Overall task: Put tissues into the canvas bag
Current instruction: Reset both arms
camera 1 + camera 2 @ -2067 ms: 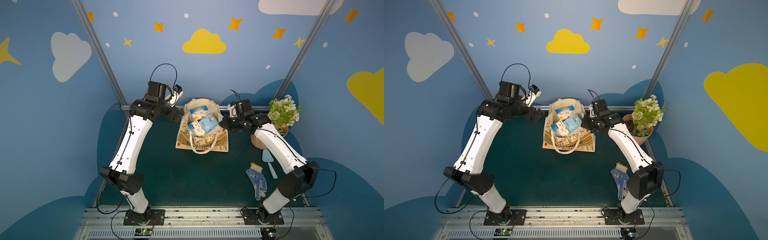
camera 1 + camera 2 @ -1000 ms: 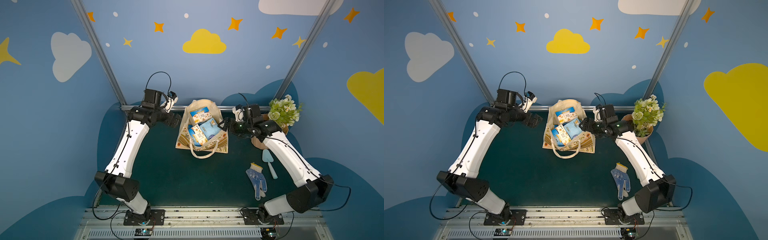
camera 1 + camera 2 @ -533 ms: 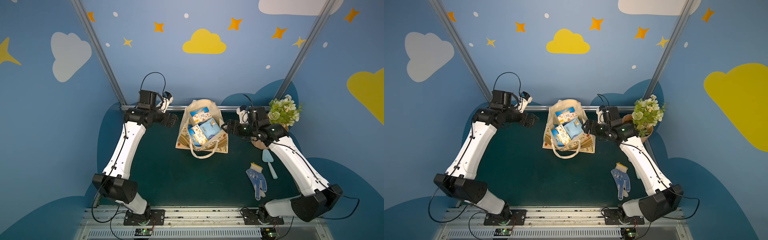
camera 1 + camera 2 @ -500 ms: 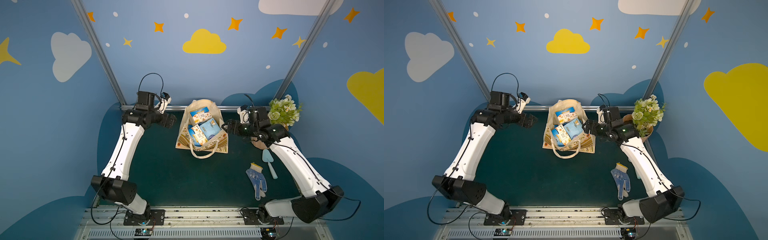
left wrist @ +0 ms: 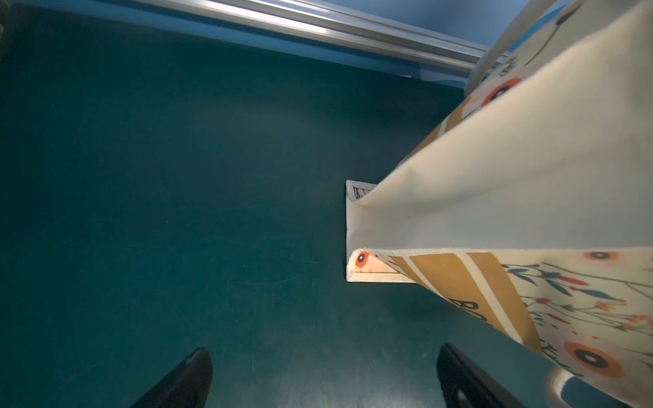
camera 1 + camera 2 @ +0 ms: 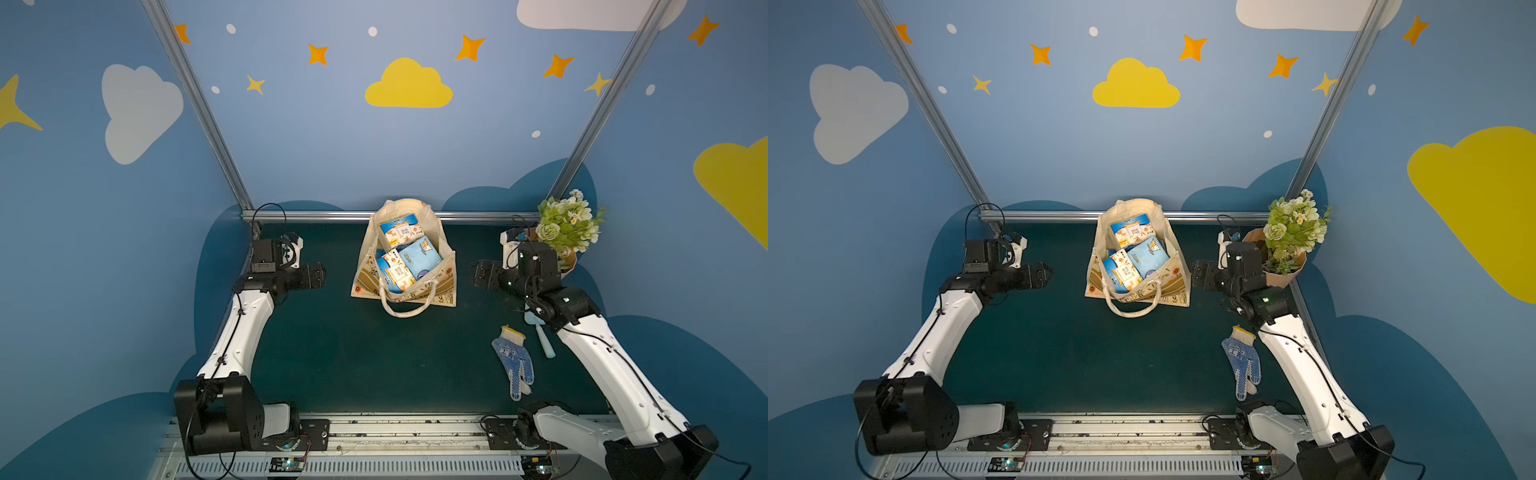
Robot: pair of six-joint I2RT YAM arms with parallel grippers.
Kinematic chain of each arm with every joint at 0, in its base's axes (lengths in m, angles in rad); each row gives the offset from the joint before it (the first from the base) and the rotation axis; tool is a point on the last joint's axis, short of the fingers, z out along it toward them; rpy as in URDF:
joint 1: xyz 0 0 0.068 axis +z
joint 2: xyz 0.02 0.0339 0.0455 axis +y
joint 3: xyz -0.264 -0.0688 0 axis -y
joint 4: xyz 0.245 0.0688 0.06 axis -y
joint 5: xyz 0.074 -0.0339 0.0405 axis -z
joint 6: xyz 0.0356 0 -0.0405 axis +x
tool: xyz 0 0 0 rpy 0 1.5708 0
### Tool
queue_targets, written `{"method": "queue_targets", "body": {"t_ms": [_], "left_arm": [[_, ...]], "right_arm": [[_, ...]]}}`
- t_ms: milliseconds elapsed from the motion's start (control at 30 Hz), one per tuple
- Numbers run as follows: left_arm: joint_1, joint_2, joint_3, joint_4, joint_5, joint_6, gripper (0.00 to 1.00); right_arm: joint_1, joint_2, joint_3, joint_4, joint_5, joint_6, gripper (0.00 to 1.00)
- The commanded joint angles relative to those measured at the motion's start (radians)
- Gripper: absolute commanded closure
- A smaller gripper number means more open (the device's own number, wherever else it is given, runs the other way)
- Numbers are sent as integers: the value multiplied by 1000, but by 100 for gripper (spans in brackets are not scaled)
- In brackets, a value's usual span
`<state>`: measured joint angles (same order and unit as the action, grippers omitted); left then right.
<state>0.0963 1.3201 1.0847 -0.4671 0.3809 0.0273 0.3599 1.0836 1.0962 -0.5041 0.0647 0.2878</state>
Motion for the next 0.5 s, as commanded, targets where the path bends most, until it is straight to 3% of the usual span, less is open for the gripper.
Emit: {"method": "queue_targets", "body": {"t_ms": [0, 200, 367, 467], "left_arm": [[30, -41, -5, 114, -5, -66, 0], [37, -70, -94, 197, 8, -112, 0], [37, -89, -260, 429, -62, -206, 0], [37, -87, -347, 555, -47, -161, 0]], "right_arm": [[-7, -62, -59, 138, 48, -53, 5], [-24, -99, -158, 231, 95, -66, 5], [-58, -63, -206, 321, 71, -80, 5], [-77, -41, -215, 338, 70, -84, 5]]}}
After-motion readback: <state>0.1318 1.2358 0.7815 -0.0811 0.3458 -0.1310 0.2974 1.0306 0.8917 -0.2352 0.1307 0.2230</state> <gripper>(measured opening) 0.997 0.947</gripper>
